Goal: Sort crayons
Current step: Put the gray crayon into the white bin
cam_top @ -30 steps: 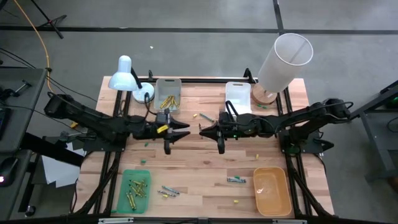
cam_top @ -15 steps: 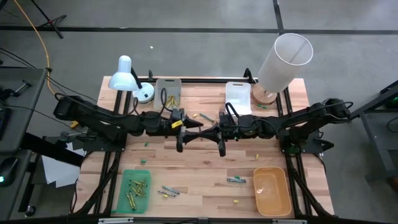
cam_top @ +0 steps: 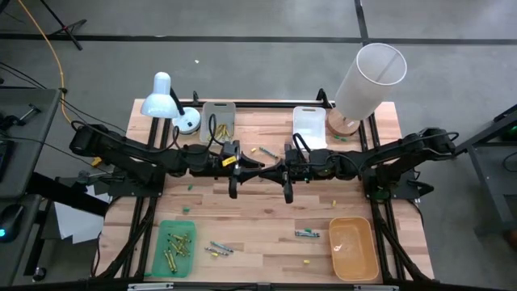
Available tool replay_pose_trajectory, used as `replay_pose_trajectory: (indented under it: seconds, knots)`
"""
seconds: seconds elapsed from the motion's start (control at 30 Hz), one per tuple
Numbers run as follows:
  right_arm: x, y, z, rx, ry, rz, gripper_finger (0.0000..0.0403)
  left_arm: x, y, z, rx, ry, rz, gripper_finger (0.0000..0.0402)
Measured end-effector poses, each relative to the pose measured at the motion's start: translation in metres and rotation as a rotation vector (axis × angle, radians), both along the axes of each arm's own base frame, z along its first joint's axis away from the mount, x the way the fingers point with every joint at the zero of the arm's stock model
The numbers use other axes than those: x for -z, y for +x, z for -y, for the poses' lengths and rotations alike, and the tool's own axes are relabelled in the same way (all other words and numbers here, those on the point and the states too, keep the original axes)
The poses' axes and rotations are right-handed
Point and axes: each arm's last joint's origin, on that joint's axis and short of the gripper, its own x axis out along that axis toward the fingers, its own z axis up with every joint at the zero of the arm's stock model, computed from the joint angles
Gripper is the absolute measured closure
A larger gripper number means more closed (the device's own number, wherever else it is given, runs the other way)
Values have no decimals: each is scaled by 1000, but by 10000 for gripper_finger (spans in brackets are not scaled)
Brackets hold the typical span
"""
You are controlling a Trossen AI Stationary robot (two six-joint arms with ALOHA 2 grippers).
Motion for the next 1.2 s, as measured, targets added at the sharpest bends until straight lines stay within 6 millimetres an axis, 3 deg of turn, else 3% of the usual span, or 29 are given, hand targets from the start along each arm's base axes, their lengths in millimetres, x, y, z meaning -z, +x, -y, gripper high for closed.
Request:
replay_pose_trajectory:
  seconds: [0.1,0.33,0.5,0.67,0.8,0.97,1.2]
  knots:
    - [0,0,0,-4,2,2,403,0,0,0,-1,5,-3,388]
    - [0,0,0,11,34,4,374,0,-1,-1,-29,27,-10,395]
    - [-1,-3,4,124,53,-14,308,-3,-15,-9,-59,51,-106,397]
    - [-5,-13,8,212,30,-54,231,-15,-43,-16,-110,87,-190,398]
    - [-7,-20,10,231,13,-91,193,-25,-64,-17,-131,94,-208,399]
    - [-8,-23,12,244,9,-100,181,-33,-78,-16,-202,99,-189,400]
    - [-21,-32,15,261,18,-61,180,-28,-72,-15,-216,100,-215,400]
